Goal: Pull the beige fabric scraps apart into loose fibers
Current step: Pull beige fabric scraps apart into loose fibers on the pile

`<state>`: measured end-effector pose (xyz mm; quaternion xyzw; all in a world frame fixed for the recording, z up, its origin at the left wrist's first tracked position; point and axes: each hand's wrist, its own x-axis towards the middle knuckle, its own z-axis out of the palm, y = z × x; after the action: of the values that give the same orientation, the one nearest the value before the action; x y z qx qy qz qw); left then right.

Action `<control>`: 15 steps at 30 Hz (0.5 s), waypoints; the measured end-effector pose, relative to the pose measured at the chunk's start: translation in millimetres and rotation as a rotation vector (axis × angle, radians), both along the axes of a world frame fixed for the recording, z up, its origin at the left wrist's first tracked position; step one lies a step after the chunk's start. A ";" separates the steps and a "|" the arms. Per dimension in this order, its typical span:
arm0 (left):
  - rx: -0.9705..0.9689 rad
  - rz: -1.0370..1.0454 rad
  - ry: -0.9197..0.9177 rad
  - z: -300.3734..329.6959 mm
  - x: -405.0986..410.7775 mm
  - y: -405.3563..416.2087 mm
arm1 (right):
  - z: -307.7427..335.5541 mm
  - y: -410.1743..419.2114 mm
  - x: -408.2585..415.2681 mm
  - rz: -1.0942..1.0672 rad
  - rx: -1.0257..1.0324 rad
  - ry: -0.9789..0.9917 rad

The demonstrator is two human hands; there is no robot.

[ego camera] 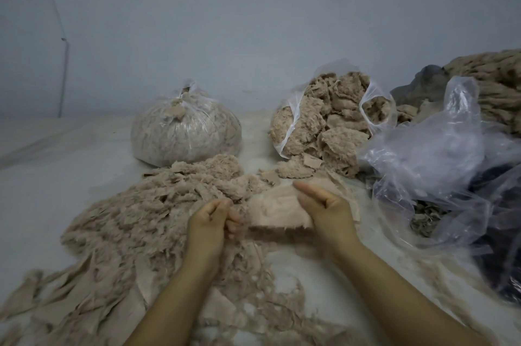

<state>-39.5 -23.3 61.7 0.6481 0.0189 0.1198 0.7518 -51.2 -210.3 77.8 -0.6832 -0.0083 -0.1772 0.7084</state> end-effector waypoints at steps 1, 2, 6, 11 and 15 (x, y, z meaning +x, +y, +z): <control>0.033 0.029 -0.029 1.1 1.9 4.5 | 5.9 -7.4 4.7 -0.038 -0.010 -0.002; 0.084 0.041 -0.051 2.0 3.1 8.4 | 9.7 -16.0 9.7 -0.082 -0.055 0.012; 0.802 -0.072 -0.135 3.3 7.9 17.1 | 4.5 -38.9 19.9 -0.350 -0.775 0.171; 1.242 -0.211 -0.170 -9.1 11.0 12.6 | -12.2 -2.7 4.5 -0.150 -0.763 -0.054; 0.772 -0.118 -0.191 -11.6 8.0 11.3 | -29.5 28.2 -1.6 0.174 -0.732 0.156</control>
<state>-31.5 -12.0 50.1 0.8689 -0.1347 0.1346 0.4569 -52.8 -182.1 48.3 -0.8991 -0.0752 -0.0492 0.4285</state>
